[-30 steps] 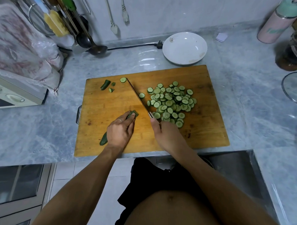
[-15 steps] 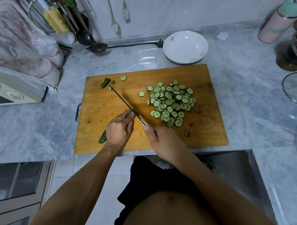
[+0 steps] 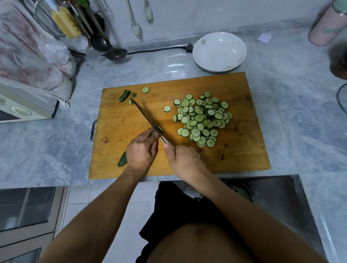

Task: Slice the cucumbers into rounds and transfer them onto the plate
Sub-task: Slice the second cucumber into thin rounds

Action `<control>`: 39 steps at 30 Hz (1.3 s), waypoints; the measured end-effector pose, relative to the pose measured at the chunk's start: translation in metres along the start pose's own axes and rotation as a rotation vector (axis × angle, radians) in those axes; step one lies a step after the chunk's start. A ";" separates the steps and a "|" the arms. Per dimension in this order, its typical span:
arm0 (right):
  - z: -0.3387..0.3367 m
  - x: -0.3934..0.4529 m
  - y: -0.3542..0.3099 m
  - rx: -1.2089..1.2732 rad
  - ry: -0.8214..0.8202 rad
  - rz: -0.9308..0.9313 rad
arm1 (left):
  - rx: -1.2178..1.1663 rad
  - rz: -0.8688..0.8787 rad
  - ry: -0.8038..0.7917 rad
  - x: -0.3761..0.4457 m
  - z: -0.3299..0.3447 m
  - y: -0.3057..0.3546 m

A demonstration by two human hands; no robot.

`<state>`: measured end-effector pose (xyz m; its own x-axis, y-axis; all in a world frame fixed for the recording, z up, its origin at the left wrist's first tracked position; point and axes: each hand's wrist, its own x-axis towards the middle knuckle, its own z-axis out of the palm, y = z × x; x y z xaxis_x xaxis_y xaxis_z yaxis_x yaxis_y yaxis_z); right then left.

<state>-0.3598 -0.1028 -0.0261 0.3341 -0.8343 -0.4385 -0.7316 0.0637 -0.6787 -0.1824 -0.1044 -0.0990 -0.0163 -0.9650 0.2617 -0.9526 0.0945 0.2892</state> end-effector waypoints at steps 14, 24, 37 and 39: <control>-0.031 -0.009 0.017 0.109 0.064 -0.019 | -0.127 -0.056 0.049 0.000 -0.002 -0.001; -0.024 -0.030 0.010 0.032 0.031 -0.097 | -0.142 -0.086 0.050 0.001 -0.004 0.003; -0.018 -0.033 0.010 0.012 0.033 -0.077 | -0.199 -0.104 0.029 0.002 -0.002 -0.001; -0.018 -0.032 0.009 -0.002 0.039 -0.088 | -0.194 -0.092 0.020 0.002 -0.004 -0.001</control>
<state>-0.3877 -0.0849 -0.0077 0.3738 -0.8571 -0.3545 -0.7020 -0.0116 -0.7121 -0.1805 -0.1053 -0.0954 0.0756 -0.9669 0.2436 -0.8734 0.0536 0.4841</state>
